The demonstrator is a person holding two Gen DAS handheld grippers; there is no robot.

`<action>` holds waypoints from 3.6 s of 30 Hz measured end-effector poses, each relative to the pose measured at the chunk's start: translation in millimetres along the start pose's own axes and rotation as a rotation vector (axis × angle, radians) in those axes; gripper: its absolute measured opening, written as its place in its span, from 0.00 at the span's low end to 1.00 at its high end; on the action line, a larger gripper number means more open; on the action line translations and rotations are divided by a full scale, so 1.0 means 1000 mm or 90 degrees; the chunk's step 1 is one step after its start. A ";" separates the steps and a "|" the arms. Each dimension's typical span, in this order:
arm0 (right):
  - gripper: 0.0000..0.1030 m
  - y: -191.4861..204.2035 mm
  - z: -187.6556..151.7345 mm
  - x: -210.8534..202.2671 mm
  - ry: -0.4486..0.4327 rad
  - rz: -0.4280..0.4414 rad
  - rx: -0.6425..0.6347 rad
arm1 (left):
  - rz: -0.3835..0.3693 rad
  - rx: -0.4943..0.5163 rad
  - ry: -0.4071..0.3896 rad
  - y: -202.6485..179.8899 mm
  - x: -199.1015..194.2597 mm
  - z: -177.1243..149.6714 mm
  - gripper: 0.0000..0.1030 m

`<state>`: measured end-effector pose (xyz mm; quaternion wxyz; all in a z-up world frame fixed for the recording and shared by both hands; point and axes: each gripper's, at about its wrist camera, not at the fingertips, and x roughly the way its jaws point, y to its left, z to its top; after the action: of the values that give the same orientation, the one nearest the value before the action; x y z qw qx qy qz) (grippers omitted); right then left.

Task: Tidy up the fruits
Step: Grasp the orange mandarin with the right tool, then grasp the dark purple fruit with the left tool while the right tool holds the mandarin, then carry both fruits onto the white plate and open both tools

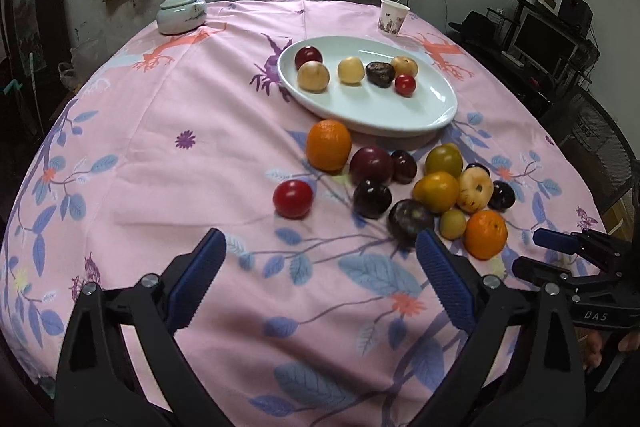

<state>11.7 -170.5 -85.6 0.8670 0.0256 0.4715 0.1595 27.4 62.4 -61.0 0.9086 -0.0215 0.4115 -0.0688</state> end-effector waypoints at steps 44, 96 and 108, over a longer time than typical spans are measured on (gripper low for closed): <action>0.43 -0.048 -0.006 -0.013 -0.049 0.021 0.088 | 0.000 0.072 0.083 -0.074 0.088 0.002 0.73; 0.43 -0.005 0.266 0.127 -0.035 0.008 -0.123 | -0.001 0.015 0.088 -0.034 0.201 0.249 0.40; 0.57 -0.016 0.272 0.151 -0.034 -0.021 -0.123 | -0.004 0.003 0.111 -0.033 0.224 0.254 0.43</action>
<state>316.6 -111.6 -60.2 0.8800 -0.0616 0.4313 0.1891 360.4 -6.8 -57.3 0.8692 -0.0146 0.4887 -0.0741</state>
